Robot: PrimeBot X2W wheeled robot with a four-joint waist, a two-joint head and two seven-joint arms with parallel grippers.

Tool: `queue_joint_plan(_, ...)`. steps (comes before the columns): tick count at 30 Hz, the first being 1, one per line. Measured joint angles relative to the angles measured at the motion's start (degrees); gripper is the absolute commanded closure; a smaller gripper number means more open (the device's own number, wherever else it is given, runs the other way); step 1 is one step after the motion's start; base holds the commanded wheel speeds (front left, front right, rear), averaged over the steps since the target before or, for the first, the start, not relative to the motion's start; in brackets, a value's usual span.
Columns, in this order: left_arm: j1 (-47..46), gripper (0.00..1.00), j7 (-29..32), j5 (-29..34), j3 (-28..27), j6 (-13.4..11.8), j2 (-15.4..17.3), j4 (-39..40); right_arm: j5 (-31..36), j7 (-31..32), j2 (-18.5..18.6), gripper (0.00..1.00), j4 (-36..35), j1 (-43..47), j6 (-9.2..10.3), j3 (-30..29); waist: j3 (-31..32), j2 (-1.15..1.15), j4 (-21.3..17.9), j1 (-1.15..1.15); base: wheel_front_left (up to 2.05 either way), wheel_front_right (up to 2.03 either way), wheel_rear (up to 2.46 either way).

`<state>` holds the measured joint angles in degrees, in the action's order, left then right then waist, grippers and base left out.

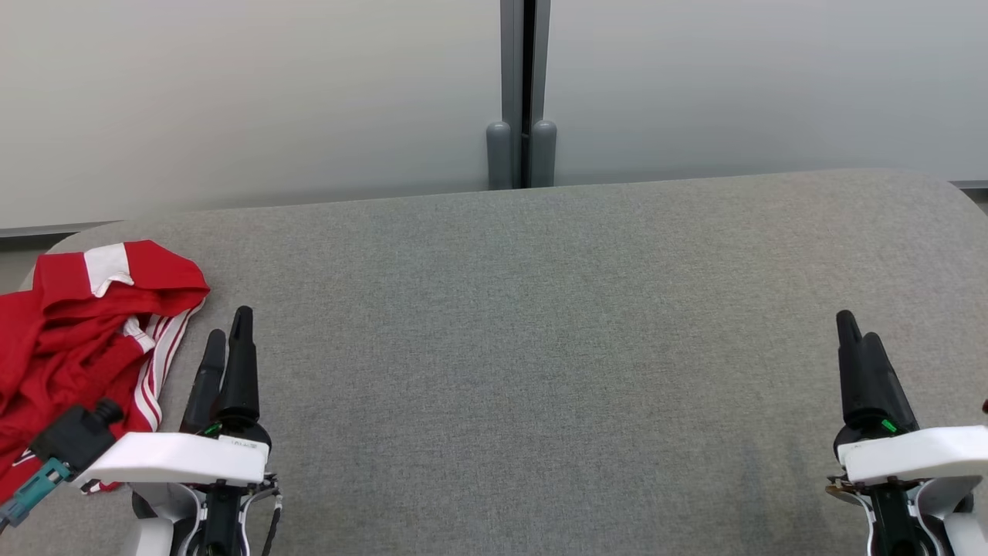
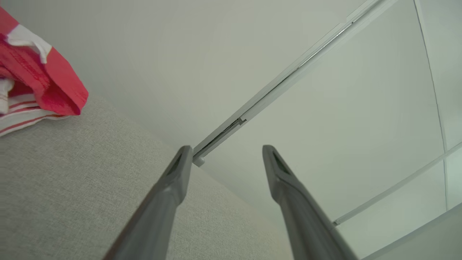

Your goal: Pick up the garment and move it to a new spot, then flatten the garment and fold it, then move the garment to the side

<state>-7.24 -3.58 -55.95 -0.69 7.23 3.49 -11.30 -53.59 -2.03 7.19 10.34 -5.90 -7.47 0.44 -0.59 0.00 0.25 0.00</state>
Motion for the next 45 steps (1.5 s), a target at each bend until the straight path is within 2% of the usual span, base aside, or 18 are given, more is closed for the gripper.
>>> queue_joint_plan(12,1.1,0.0,-2.3,13.2,1.9,-0.8,1.2,-0.1,11.6,0.0,0.8,0.0,-1.0,0.3,0.0,1.7,0.4,0.0,0.2,0.0,0.0,0.0,0.0)
queue_joint_plan(21,1.2,0.0,-3.7,20.7,3.2,-1.5,1.8,-0.8,18.1,-0.5,0.8,0.0,-0.9,1.1,0.0,2.5,0.5,0.0,0.3,0.0,0.0,0.0,0.0)
queue_joint_plan(45,2.7,0.0,-7.1,34.7,5.2,-3.8,2.8,-3.7,30.8,-2.7,0.8,0.0,1.5,2.1,-0.01,3.7,1.2,0.0,0.6,0.0,0.0,0.0,0.0)
